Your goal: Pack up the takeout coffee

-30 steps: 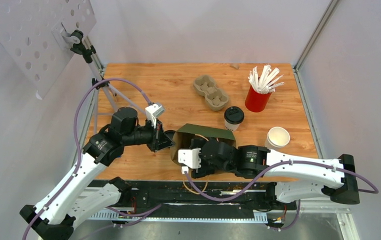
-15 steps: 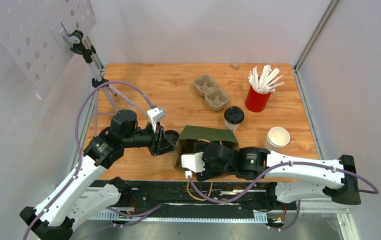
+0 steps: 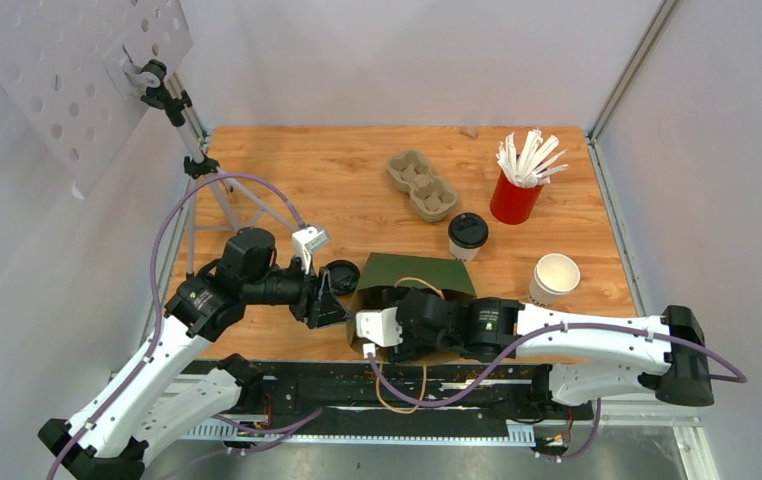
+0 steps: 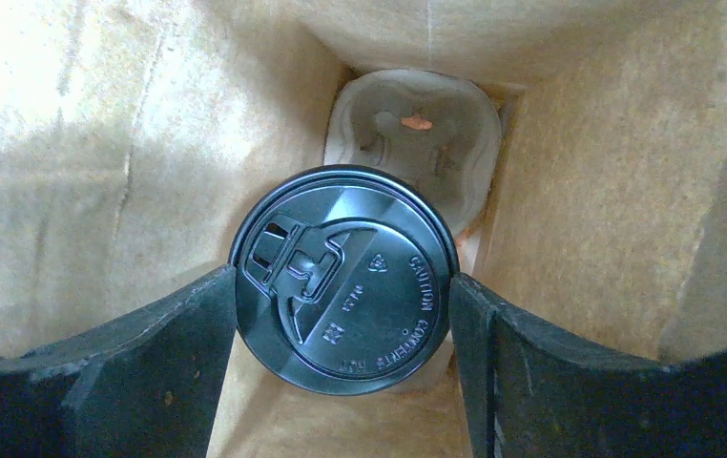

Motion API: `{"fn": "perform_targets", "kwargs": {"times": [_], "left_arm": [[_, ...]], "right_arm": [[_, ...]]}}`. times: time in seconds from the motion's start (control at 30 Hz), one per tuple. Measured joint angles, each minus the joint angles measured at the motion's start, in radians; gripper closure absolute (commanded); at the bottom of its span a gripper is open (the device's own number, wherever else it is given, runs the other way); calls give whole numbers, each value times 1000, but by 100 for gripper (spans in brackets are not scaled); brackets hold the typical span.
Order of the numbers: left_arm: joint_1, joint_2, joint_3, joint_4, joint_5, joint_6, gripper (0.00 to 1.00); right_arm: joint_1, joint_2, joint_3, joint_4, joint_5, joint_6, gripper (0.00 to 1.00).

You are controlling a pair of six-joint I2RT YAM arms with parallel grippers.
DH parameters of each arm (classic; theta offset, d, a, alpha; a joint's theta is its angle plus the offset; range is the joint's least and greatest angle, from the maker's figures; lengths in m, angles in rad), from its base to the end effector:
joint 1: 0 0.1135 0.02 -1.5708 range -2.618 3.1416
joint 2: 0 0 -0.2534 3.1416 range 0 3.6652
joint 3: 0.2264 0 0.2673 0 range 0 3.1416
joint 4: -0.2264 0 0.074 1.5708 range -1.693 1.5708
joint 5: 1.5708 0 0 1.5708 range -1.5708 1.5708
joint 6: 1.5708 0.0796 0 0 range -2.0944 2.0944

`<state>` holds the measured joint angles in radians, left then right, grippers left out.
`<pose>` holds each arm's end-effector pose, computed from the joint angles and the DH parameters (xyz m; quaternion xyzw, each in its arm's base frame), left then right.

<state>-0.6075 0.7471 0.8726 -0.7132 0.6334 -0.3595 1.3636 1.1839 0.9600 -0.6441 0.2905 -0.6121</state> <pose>0.1373 -0.1528 0.3012 0.2495 0.8131 -0.4516 0.2695 0.0817 0.2779 0.2342 -0.7481 0.5530 -0.0014 0.3667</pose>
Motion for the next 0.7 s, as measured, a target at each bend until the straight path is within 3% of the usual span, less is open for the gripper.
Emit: {"fn": "perform_targets", "kwargs": {"times": [0.2, 0.7], "left_arm": [[-1, 4, 0, -84, -23, 6, 31], [-40, 14, 2, -73, -49, -14, 30]], "right_arm": [[3, 10, -30, 59, 34, 1, 46], [3, -11, -41, 73, 20, 4, 46]]}}
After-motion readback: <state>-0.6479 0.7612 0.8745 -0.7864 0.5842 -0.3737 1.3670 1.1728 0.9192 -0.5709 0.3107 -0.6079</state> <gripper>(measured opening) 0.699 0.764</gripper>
